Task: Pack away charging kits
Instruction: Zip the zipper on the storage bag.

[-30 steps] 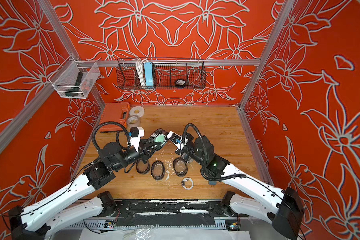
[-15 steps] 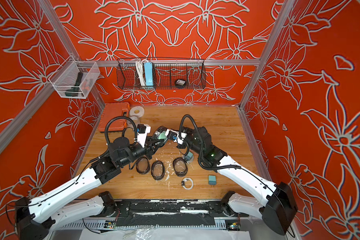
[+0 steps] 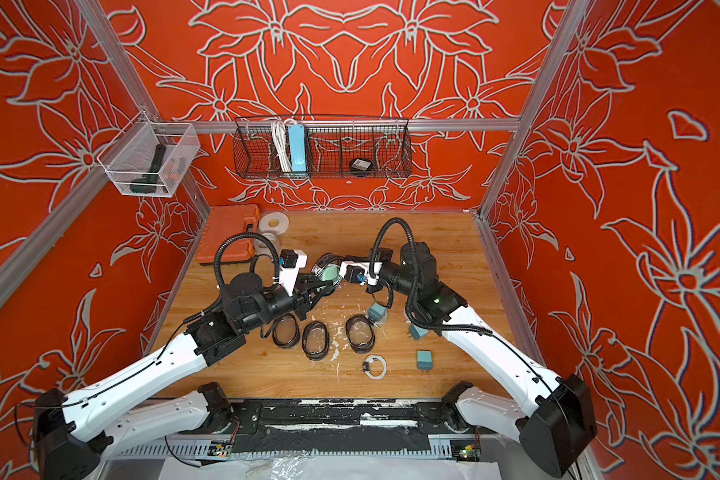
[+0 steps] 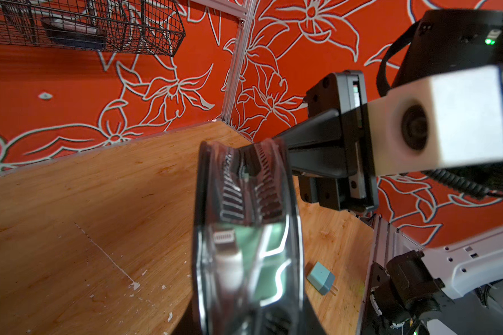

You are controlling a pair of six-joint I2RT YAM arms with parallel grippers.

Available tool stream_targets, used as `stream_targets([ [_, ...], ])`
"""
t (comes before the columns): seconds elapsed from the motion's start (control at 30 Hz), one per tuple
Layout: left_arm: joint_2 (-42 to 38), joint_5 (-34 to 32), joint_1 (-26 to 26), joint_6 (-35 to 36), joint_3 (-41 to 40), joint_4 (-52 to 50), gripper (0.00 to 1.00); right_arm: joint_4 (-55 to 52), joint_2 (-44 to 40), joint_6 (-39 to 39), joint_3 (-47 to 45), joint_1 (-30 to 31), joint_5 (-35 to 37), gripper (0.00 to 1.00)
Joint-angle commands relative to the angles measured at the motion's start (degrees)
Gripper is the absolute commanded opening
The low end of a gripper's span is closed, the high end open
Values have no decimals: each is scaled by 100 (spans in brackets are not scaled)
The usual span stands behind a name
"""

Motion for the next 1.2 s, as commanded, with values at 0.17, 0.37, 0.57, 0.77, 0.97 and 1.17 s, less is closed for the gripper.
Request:
stream_targets([
  [0.17,274,39,-19,56,73,-557,0,164,-147,-785,455,-320,-44,0],
  [0.37,-82,440,-19,13,14,88,0,1303,-547,280,-495,-292,-630,0],
  [0.57,-475,768,-19,-134,-305,1203,0,2107,-831,1057,-1121,133,-405,0],
  [0.77,-594,803,-19,-414,-537,2229,5,2959,-736,1774,-1304,863,175,0],
  [0.97,-582,1297,-19,-702,-801,3516,30,3524,-416,1900,-1277,1390,597,0],
  [1.17,-538,1237,-19,-977,-1158,4707,57,4001,-135,2240,-1180,1660,1022,0],
])
